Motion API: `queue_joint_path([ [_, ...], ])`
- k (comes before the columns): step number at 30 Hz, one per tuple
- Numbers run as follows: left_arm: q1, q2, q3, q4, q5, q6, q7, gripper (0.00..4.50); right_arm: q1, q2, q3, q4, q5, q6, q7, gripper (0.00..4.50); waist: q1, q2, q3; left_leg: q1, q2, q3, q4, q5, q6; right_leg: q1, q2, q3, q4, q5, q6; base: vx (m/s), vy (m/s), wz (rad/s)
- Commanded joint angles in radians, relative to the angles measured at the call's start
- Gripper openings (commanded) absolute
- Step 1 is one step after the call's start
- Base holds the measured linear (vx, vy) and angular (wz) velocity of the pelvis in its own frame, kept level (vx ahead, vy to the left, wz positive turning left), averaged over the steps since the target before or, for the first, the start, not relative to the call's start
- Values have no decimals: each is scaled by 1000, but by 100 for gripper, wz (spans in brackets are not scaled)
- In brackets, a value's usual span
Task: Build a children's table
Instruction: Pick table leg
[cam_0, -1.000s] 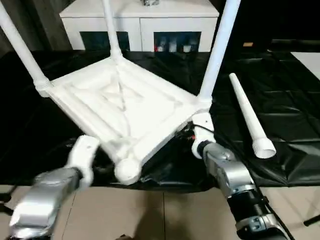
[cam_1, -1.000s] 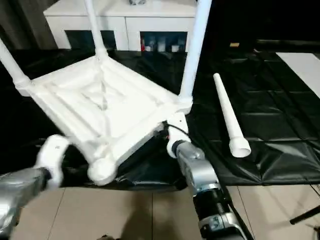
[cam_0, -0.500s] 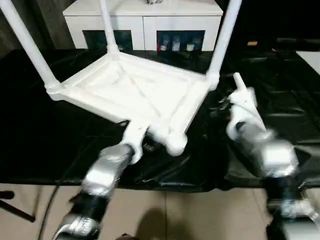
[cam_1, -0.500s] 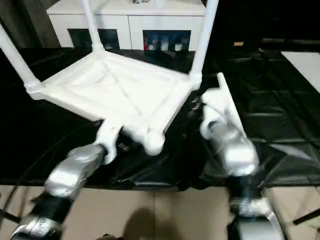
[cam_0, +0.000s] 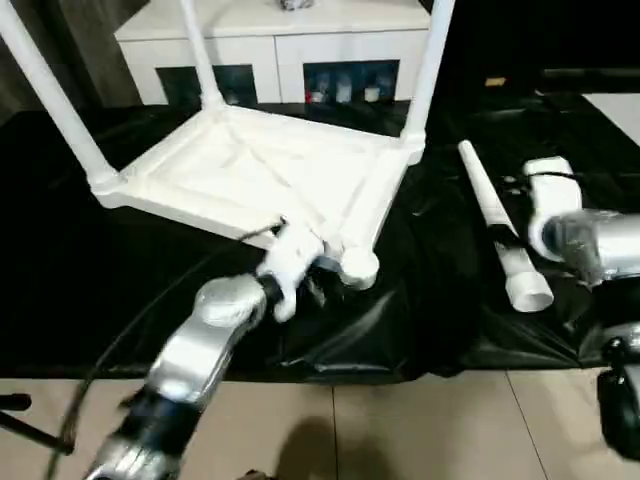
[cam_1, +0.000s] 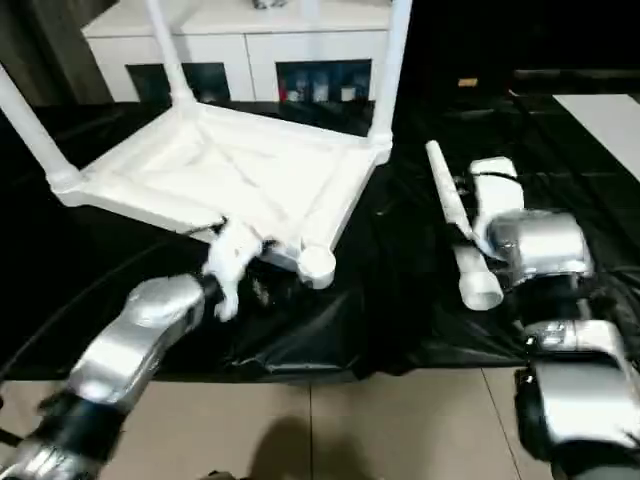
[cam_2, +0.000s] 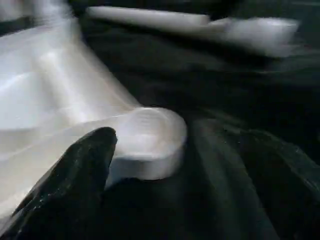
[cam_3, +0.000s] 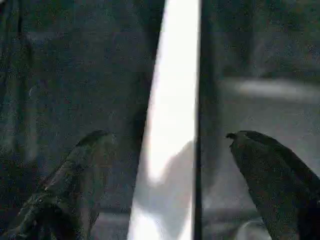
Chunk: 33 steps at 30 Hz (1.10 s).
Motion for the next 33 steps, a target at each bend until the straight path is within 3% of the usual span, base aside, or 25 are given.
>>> queue_joint_path([
  [1, 10, 36, -9, -89, -50, 53, -66, 450, -16, -1, 29, 66, -15, -6, 42, 406, 4, -13, -73, 20, 24, -1, -52, -194, 28, 49, -47, 22, -62, -116, -299, 0, 0, 0],
  [2, 15, 48, -10, -110, -61, 65, -79, 450, -18, -2, 38, 87, -21, -10, 51, 406, 5, -15, -72, 21, 24, 0, -52, -200, 24, 49, -46, 23, -62, -139, -298, 0, 0, 0],
  [3, 18, 57, -12, -128, -68, 75, -90, 450, -19, -2, 45, 104, -26, -15, 59, 406, 4, -26, -68, 20, 24, 2, -54, -208, 25, 47, -44, 23, -68, -157, -293, 0, 0, 0],
  [8, 28, 112, -1, -221, -93, 139, -142, 450, -58, -3, 69, 229, -44, -45, 87, 406, 6, -26, -62, 26, 24, 1, -57, -261, -4, 39, -46, 24, -72, -287, -253, 0, 0, 0],
  [15, 18, 139, 9, -275, -133, 199, -146, 450, -106, -7, 61, 332, -52, -97, 91, 335, 5, -29, -65, 22, 22, 1, -55, -247, -8, 39, -45, 25, -69, -273, -244, 0, 0, 0],
  [22, 3, 149, 21, -283, -146, 226, -146, 450, -119, -20, 25, 417, -33, -137, 88, 293, 6, -28, -68, 18, 20, 2, -51, -222, 3, 42, -42, 23, -65, -231, -255, 0, 0, 0],
  [26, -5, 160, 26, -281, -162, 255, -145, 450, -123, -21, 10, 444, -24, -158, 72, 258, 5, -20, -68, 21, 20, 3, -51, -243, -2, 39, -41, 22, -66, -241, -261, 0, 0, 0],
  [33, -39, 104, 87, -237, -187, 268, -72, 450, -109, -18, -110, 450, 43, -217, -42, 203, 3, -17, -66, 24, 18, 1, -52, -285, -18, 38, -39, 21, -70, -271, -256, 0, 0, 0],
])
